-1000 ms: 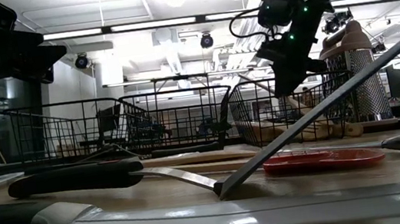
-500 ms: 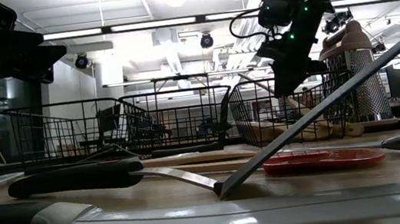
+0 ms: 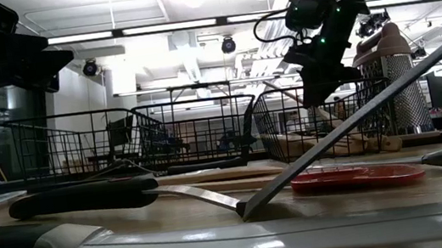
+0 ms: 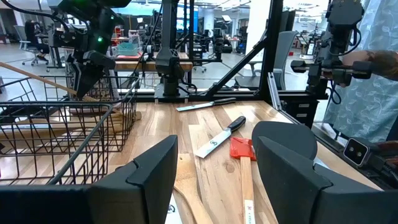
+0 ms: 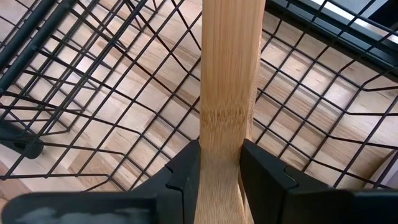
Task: Pick & Place Kitchen Items
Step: Put the brown serving spoon into the right black wire basket, then put the black knife into the middle black wire basket
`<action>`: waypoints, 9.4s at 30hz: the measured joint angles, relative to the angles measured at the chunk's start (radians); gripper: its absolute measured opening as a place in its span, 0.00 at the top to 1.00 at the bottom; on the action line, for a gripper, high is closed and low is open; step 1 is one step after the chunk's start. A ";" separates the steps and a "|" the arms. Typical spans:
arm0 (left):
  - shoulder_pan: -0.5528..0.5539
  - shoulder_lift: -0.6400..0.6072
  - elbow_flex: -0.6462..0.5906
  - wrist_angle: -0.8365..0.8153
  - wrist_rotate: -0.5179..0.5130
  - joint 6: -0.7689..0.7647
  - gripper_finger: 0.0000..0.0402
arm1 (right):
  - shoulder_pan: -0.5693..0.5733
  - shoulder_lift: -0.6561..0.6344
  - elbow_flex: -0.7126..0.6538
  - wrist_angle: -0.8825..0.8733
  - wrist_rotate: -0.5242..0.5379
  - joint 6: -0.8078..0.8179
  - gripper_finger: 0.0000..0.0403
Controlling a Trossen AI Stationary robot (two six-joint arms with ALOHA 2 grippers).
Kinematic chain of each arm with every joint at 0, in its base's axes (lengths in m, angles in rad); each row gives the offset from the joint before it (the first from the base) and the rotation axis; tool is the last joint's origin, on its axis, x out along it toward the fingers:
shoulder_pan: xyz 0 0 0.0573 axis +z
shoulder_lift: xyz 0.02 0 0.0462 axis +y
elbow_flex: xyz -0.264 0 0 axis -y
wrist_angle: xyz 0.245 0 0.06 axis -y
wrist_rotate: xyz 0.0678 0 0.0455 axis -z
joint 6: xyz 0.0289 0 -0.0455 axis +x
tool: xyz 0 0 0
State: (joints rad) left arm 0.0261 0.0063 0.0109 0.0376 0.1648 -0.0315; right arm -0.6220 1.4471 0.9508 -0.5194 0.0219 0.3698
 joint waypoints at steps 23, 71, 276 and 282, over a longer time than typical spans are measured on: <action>0.000 0.000 0.000 0.000 0.000 0.000 0.47 | 0.000 -0.072 0.000 0.010 0.001 -0.007 0.54; 0.000 0.000 0.000 0.000 0.000 0.000 0.47 | 1.008 -0.131 0.000 -0.203 0.001 0.553 0.56; 0.118 1.144 0.604 0.568 -0.121 -0.048 0.67 | 0.428 0.247 0.000 1.496 -0.309 -0.242 0.82; 0.118 1.144 0.604 0.568 -0.121 -0.032 0.67 | 0.428 0.247 0.000 1.498 -0.309 -0.242 0.82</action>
State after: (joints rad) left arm 0.1444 1.1503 0.6152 0.6052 0.0437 -0.0633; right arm -0.1941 1.6939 0.9508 0.9785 -0.2871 0.1276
